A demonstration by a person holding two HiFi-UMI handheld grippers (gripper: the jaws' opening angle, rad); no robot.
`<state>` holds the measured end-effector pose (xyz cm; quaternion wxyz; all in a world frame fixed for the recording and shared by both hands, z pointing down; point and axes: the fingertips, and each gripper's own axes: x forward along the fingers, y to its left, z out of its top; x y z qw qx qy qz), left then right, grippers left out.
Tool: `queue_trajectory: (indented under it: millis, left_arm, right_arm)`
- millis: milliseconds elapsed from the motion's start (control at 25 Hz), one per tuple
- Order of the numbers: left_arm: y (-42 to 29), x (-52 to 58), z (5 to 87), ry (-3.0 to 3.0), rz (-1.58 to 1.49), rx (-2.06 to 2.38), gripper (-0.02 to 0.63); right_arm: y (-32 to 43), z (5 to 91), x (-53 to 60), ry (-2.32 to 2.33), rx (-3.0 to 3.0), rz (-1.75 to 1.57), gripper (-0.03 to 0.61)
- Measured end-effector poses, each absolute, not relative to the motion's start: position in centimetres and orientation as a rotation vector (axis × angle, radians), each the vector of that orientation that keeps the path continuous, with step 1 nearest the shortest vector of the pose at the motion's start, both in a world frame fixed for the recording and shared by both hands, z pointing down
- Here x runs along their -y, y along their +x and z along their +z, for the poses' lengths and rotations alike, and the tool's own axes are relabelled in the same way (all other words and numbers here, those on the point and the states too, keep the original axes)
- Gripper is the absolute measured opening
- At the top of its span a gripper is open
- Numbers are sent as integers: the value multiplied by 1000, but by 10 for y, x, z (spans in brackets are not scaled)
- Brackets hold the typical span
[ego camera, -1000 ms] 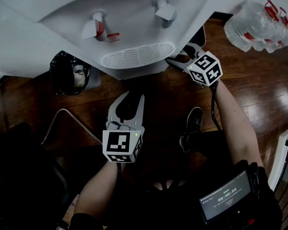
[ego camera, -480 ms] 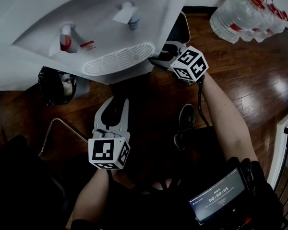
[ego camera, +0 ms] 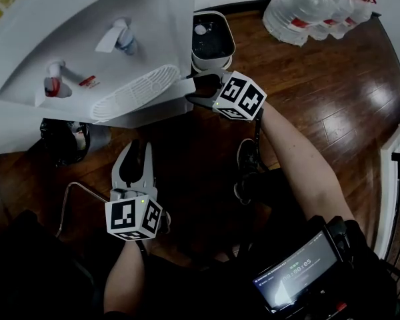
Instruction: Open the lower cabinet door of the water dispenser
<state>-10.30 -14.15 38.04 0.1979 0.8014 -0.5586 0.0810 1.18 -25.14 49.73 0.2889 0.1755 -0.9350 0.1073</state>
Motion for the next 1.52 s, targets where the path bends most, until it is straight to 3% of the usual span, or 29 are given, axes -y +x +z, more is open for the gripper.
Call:
queue_trajectory:
  millis: [760,1520]
  left_arm:
    - [-107,105,378,2244,254,1589,123]
    - [-113,54,366,2294,227,1569,123]
  right_arm:
    - [0,499,134,239,2453,317,173]
    - [-44,497,54,444,2544,347,156]
